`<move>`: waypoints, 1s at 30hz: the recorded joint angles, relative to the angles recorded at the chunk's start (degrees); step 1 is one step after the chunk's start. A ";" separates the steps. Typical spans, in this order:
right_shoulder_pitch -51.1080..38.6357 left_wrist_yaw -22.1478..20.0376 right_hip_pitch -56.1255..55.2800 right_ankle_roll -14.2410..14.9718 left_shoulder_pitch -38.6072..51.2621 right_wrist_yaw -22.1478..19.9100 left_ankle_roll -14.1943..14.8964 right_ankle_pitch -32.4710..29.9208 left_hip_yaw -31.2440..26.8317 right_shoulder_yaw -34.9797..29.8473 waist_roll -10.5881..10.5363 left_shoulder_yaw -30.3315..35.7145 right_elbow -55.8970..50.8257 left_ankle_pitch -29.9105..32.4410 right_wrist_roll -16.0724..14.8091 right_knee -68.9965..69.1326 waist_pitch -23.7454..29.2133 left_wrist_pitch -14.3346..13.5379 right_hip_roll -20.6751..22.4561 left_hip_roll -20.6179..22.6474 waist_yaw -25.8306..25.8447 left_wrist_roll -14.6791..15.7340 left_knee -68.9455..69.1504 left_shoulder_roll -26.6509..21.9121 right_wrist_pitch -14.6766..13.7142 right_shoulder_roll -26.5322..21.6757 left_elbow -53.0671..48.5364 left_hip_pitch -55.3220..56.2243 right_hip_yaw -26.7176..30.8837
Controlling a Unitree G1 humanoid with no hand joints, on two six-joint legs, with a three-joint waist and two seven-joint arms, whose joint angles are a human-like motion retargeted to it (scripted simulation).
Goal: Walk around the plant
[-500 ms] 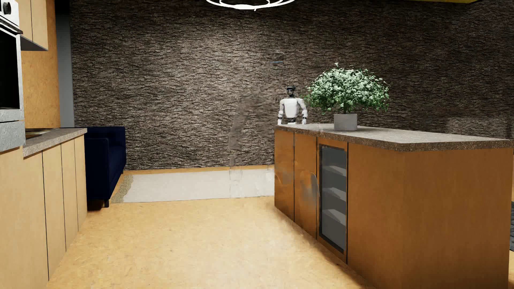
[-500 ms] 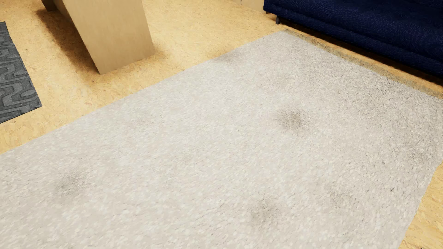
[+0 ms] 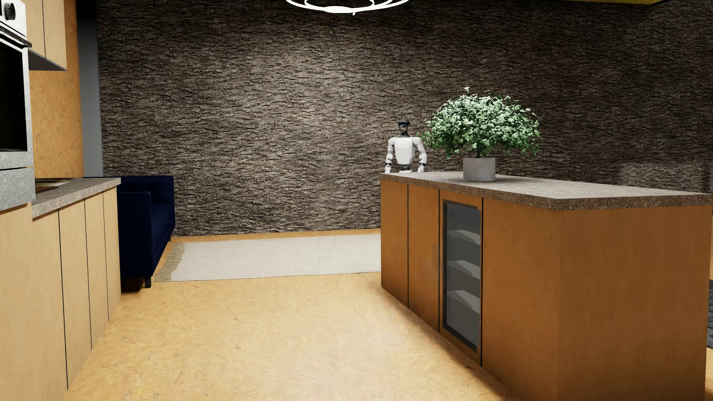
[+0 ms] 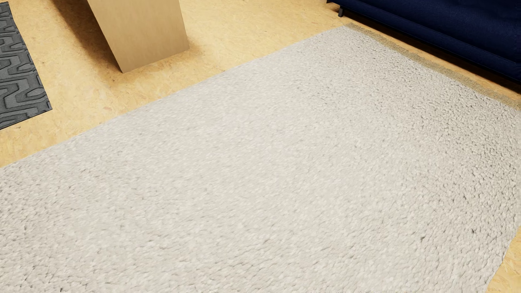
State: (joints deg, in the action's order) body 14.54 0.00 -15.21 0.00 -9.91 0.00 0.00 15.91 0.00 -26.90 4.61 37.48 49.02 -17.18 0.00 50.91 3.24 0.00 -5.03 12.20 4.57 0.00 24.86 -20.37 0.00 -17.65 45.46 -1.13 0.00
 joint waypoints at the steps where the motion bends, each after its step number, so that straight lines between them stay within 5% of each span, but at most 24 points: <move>1: 0.96 0.00 -2.89 0.00 0.72 0.00 0.00 0.03 0.00 -0.22 -0.67 0.81 0.28 -1.27 0.00 2.79 -0.05 0.00 0.02 -1.00 2.29 0.00 -0.35 -0.35 0.00 -0.12 0.22 -1.16 0.00; 4: 2.78 0.00 -10.91 0.00 3.92 0.00 0.00 -3.81 0.00 -0.78 -2.63 -1.09 2.02 -5.33 0.00 -2.45 0.82 0.00 -0.18 -2.74 6.93 0.00 -1.50 0.54 0.00 -1.30 1.73 -4.73 0.00; 8: 3.88 0.00 -17.26 0.00 6.69 0.00 0.00 -9.33 0.00 -0.75 -2.73 -1.97 7.46 -12.64 0.00 -11.36 2.33 0.00 -0.71 -3.19 8.78 0.00 -2.51 0.55 0.00 -1.31 2.12 -14.27 0.00; 10: 3.94 0.00 -18.52 0.00 7.35 0.00 0.00 -8.29 0.00 -0.30 -2.87 -0.05 8.42 -11.33 0.00 -9.97 2.13 0.00 -2.10 -3.53 11.65 0.00 -3.24 0.56 0.00 -1.53 4.11 -17.94 0.00; 12: 4.16 0.00 -20.51 0.00 5.41 0.00 0.00 -6.06 0.00 -0.54 -4.20 -0.32 9.21 -5.73 0.00 -3.65 0.92 0.00 -0.15 -6.42 13.93 0.00 -0.10 1.15 0.00 -1.49 5.34 -18.02 0.00; 16: 2.85 0.00 -9.89 0.00 0.68 0.00 0.00 2.26 0.00 -0.62 -4.70 3.52 8.48 23.10 0.00 -0.11 1.74 0.00 3.58 -9.92 11.09 0.00 32.89 1.18 0.00 -1.23 6.53 -4.97 0.00; 18: 1.38 0.00 -0.68 0.00 -1.38 0.00 0.00 4.17 0.00 -1.30 -3.44 3.64 6.13 21.60 0.00 -4.54 3.24 0.00 4.99 -9.01 4.26 0.00 49.99 0.52 0.00 -0.98 6.34 6.61 0.00; 20: 0.15 0.00 8.81 0.00 -3.89 0.00 0.00 4.03 0.00 -0.90 -1.92 -0.50 2.26 24.09 0.00 -11.40 3.69 0.00 4.84 -7.55 -3.37 0.00 44.97 1.09 0.00 -1.06 5.97 17.28 0.00; 22: -1.37 0.00 18.52 0.00 -5.71 0.00 0.00 3.13 0.00 -0.28 -0.62 0.87 -1.61 29.93 0.00 -18.50 3.94 0.00 4.00 -5.97 -8.77 0.00 24.54 -0.15 0.00 -2.21 4.83 23.46 0.00; 23: -2.62 0.00 22.58 0.00 -6.72 0.00 0.00 3.70 0.00 -0.11 -0.57 0.68 -3.22 28.57 0.00 -20.81 3.68 0.00 3.83 -5.84 -10.58 0.00 14.09 -0.51 0.00 -2.93 4.33 25.59 0.00; 26: -5.90 0.00 30.63 0.00 -8.17 0.00 0.00 6.43 0.00 1.15 -0.45 1.12 -5.57 2.94 0.00 -22.56 2.00 0.00 3.16 -6.25 -14.37 0.00 0.61 -0.43 0.00 -4.40 4.99 29.98 0.00; 27: -6.15 0.00 32.20 0.00 -8.38 0.00 0.00 5.84 0.00 2.26 -0.17 1.89 -5.17 8.68 0.00 -21.47 2.27 0.00 2.89 -6.31 -16.16 0.00 1.38 -0.66 0.00 -4.20 4.98 31.00 0.00; 28: -5.76 0.00 33.14 0.00 -8.60 0.00 0.00 2.57 0.00 3.28 0.67 1.97 -4.48 21.78 0.00 -19.16 1.91 0.00 1.92 -5.63 -16.78 0.00 5.15 -0.69 0.00 -3.73 5.42 33.15 0.00; 29: -4.96 0.00 32.27 0.00 -8.44 0.00 0.00 -4.21 0.00 4.03 2.13 2.55 -3.34 31.25 0.00 -14.79 1.51 0.00 0.43 -4.38 -16.83 0.00 9.45 -0.52 0.00 -2.79 6.17 34.44 0.00; 30: -3.91 0.00 30.36 0.00 -7.98 0.00 0.00 -14.18 0.00 3.46 3.17 3.14 -1.72 33.01 0.00 -6.16 1.77 0.00 -1.15 -2.59 -15.40 0.00 12.89 -0.49 0.00 -1.97 7.31 32.57 0.00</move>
State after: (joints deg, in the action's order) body 10.64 0.00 15.14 0.00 -17.88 0.00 0.00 1.73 0.00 -23.45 7.77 40.62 47.29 15.82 0.00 44.74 5.01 0.00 -6.18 9.61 -10.83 0.00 37.75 -20.85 0.00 -19.62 52.78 31.44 0.00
